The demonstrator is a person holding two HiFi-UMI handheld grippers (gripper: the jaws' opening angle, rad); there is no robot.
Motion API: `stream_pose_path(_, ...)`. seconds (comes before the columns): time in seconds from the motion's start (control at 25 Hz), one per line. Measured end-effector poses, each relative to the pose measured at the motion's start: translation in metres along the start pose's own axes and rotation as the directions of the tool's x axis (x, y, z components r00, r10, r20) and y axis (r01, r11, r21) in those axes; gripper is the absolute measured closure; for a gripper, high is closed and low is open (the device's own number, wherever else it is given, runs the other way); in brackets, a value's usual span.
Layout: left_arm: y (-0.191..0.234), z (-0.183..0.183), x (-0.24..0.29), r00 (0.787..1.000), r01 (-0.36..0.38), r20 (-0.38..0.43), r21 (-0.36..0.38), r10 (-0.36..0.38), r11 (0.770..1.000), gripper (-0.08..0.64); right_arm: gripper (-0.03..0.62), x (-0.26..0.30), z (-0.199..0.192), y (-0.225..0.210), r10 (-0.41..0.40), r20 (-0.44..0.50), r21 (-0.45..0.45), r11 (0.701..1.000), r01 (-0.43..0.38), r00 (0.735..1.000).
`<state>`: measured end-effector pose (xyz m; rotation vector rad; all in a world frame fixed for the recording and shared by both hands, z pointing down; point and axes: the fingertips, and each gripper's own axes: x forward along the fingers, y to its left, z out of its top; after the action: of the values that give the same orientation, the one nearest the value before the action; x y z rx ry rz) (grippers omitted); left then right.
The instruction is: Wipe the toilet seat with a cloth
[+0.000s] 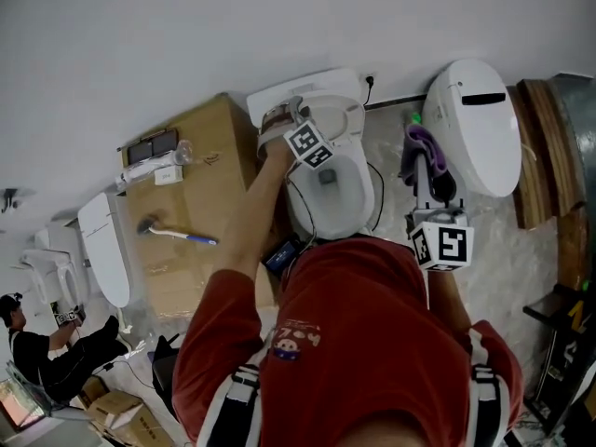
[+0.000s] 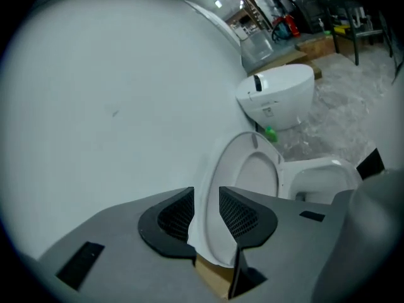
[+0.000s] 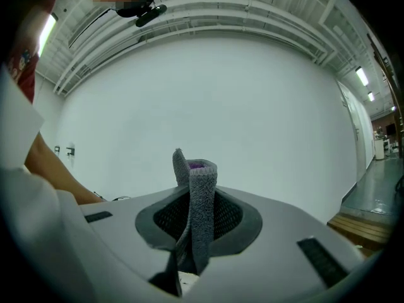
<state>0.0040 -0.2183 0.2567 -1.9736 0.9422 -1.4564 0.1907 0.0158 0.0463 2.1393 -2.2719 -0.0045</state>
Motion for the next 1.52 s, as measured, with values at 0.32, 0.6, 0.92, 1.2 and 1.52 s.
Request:
stream_pose_path(0.32,0.001,-0.018,0.035,0.998,-0.009,-0.068,0.109,0.017,0.994,0.466,0.535,-0.020,-0.005,-0.021,-0.056,-0.026,0.004,0.998,0.056,0.998)
stream_pose_path(0.6,-0.001,-0.015,0.024,0.999,-0.043,-0.020,0.118,0.046,0.992,0.520,0.535,-0.024,-0.001,-0.024,-0.052,-0.028,0.006,0.999,0.052,0.998)
stream_pose_path(0.92,-0.022,-0.012,-0.001,0.998,0.061,0.011,0.091,-0.062,0.994,0.519,0.535,-0.014,-0.010,0.000,0.038,-0.046,0.036,0.999,-0.037,0.998)
stream_pose_path(1.2,-0.066,-0.012,-0.041,0.968,0.249,0.018,0.092,-0.252,0.964,0.511,0.535,-0.006,-0.019,0.027,0.141,-0.064,0.053,0.989,-0.138,0.988)
stream_pose_path(1.52,-0.135,-0.017,-0.087,0.867,0.498,-0.075,0.089,-0.492,0.863,0.514,0.535,-0.003,-0.036,0.033,0.202,-0.104,0.090,0.977,-0.193,0.974)
